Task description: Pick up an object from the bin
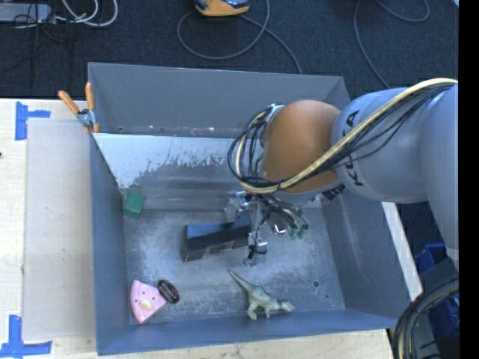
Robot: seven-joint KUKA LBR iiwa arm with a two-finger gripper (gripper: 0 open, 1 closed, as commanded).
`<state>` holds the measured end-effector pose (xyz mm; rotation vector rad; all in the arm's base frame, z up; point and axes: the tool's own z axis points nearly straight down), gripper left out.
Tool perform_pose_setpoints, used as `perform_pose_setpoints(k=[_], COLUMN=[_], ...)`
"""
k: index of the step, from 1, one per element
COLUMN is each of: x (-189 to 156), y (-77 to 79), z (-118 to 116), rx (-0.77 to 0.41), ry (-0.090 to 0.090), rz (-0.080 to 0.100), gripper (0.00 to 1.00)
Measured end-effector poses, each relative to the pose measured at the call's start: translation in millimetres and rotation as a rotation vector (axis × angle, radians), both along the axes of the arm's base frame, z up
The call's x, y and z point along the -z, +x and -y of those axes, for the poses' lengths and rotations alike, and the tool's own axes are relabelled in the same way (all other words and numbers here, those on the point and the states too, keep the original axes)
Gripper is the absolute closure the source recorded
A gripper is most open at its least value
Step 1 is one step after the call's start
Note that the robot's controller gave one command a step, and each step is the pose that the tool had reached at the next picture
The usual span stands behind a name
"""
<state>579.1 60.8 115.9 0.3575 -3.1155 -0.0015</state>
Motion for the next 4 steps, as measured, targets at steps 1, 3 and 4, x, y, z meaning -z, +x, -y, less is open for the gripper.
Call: perform_pose_setpoints(k=[1,3,4], x=[8,45,45], y=[19.2,20.0,19.9], z=[-15,-31,-31], rx=[-0.024,-0.107,-0.107], ry=[0.001,0.0,0.0], rz=[0.006,0.006,0.006], gripper=[0.0,1.0,1.0])
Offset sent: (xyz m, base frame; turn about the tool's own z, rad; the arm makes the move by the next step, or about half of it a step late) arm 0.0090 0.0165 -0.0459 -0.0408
